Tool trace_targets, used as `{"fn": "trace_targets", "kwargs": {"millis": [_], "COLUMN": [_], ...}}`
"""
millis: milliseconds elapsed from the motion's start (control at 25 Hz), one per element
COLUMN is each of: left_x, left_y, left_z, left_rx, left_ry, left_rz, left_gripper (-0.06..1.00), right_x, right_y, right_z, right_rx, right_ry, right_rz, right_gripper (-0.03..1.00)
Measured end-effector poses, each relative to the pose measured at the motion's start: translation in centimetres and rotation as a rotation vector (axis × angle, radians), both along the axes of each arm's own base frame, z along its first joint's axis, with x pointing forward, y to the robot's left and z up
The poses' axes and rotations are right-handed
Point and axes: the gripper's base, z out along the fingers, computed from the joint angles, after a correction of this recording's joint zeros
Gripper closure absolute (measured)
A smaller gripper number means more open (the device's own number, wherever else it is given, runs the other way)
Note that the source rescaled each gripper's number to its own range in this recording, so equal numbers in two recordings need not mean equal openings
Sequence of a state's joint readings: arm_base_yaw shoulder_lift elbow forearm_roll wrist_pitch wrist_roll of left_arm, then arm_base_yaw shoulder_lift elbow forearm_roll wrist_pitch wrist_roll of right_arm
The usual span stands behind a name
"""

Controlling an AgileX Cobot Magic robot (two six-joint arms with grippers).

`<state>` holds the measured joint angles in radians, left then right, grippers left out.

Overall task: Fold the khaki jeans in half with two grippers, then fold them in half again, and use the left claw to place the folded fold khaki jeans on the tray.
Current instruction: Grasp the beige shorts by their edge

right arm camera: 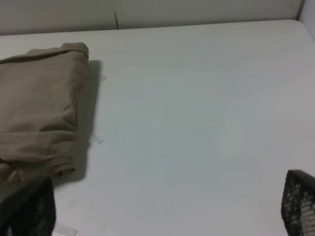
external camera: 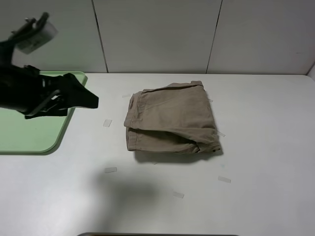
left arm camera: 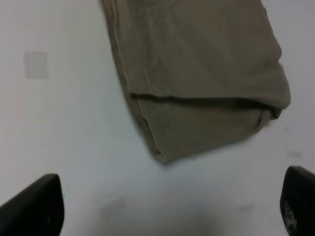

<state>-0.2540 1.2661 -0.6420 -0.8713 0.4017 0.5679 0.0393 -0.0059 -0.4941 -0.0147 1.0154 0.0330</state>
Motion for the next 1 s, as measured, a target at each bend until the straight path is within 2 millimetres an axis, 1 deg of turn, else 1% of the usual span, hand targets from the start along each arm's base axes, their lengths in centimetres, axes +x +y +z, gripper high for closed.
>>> {"fn": "trace_targets", "kwargs": {"millis": [120,240,280,400,440,680,840,1000], "left_x": [3.1,5.8,6.6,8.6,9.2,11.7,12.8,13.8], "left_y": [-1.0,-2.0,-2.2,-2.9,-3.1,-3.8,-4.1,-4.4], "left_z": [-1.5,-2.5,-2.7,-4.2,-4.6,-8.3,-10.4,-11.9], "left_rx": [-0.022,-0.047,-0.057,-0.081,-0.09,-0.113,-0.119,-0.118], "left_ry": [0.056,0.072,0.068,0.092,0.097,0.162,0.205,0.232], "left_rz": [-0.002,-0.008,-0.009,-0.019,-0.024,-0.011,0.008,0.015], "left_gripper": [0.07,0.07,0.08,0.09,0.09,0.09,0.09,0.09], "right_x": [0.0,0.0,0.0,0.0,0.0,0.0,0.0,0.0], "right_y": [0.0,0.0,0.0,0.0,0.0,0.0,0.0,0.0], "right_z": [0.0,0.0,0.0,0.0,0.0,0.0,0.0,0.0], "right_rx": [0.0,0.0,0.0,0.0,0.0,0.0,0.0,0.0], "right_ry": [0.0,0.0,0.0,0.0,0.0,0.0,0.0,0.0], "right_rz": [0.0,0.0,0.0,0.0,0.0,0.0,0.0,0.0], "right_gripper": [-0.03,-0.03,-0.03,-0.03,-0.03,-0.03,-0.03,-0.03]}}
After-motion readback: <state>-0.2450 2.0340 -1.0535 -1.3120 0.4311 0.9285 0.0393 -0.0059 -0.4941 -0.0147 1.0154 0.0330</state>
